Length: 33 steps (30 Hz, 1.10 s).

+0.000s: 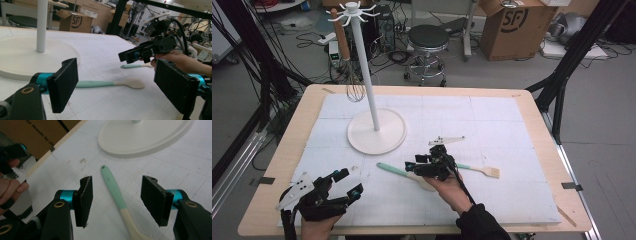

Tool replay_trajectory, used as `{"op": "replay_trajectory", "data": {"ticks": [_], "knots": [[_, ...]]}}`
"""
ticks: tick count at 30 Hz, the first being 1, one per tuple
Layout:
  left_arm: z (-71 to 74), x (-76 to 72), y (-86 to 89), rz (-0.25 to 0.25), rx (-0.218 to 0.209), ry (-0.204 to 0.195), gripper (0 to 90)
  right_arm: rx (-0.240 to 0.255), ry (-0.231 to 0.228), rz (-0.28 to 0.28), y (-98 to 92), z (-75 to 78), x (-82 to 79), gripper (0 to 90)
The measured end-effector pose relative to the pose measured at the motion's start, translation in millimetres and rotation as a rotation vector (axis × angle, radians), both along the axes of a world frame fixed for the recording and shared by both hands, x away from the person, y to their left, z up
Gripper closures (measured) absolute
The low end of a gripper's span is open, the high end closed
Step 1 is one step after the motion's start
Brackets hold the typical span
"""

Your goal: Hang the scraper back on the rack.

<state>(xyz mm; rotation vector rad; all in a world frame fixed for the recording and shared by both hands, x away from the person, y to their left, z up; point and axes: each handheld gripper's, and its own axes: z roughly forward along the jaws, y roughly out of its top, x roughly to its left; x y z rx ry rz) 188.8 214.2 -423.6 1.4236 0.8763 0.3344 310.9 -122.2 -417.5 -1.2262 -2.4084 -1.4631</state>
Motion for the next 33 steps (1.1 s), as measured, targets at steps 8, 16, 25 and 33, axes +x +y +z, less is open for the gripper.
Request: {"op": "replay_trajectory", "data": {"ticks": [8, 16, 25, 33], "knots": [[-0.2, 0.3, 1.2, 0.002, -0.004, 0.002, 20.0, -0.061, 0.063, 0.039, 10.1, -13.4, 8.5, 44.2], [-1.6, 1.0, 1.7, 0.001, -0.011, 0.013, 20.0, -0.117, 0.081, 0.056, 12.2, -21.0, 13.5, 44.3], [-2.5, 1.6, 1.0, -0.002, -0.013, 0.021, 20.0, -0.156, 0.116, 0.098, 17.0, -29.2, 16.0, 43.0], [-3.6, 1.7, 1.7, 0.001, -0.012, 0.026, 20.0, -0.152, 0.117, 0.103, 16.2, -28.8, 16.2, 43.0]]}}
